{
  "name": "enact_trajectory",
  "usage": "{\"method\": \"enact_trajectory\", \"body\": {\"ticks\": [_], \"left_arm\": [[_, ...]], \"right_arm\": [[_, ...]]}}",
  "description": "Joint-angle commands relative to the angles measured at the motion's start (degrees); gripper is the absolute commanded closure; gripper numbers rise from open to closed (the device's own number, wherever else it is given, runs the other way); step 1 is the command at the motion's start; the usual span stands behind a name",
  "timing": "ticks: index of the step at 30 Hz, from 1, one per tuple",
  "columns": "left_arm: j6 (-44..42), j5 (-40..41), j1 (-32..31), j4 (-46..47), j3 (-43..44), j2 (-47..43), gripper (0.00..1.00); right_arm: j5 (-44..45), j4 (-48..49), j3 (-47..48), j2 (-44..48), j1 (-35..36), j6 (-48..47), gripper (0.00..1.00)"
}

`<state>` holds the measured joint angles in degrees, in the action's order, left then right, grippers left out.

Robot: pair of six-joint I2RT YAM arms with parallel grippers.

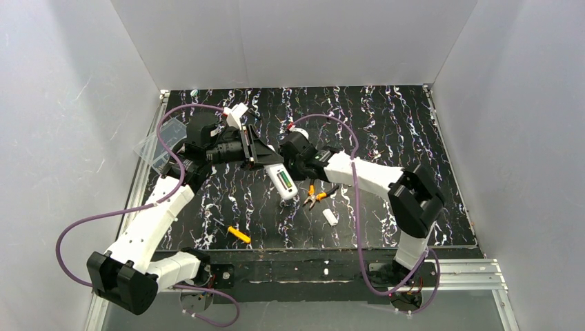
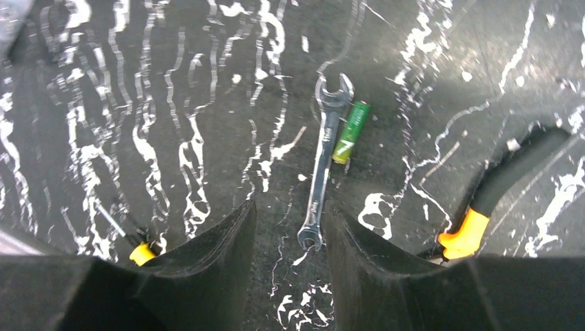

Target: Load the batteries into the remote control

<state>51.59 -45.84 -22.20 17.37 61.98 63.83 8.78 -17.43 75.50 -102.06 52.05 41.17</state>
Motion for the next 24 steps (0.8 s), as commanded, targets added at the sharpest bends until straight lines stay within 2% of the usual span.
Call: {"method": "enact_trajectory", "body": {"ticks": [1,24], "left_arm": [[-0.97,-2.38,0.22,0.37,0.22,-2.33,1.00],[0.17,-2.67,0.31,1.75,-0.69,-2.37,1.00]], "right_arm": [[7.10,-9.22,4.28,-2.82,1.09,8.66,0.50],[8.19,-7.23,8.79,-11.83,-1.15,9.48,0.56]]}}
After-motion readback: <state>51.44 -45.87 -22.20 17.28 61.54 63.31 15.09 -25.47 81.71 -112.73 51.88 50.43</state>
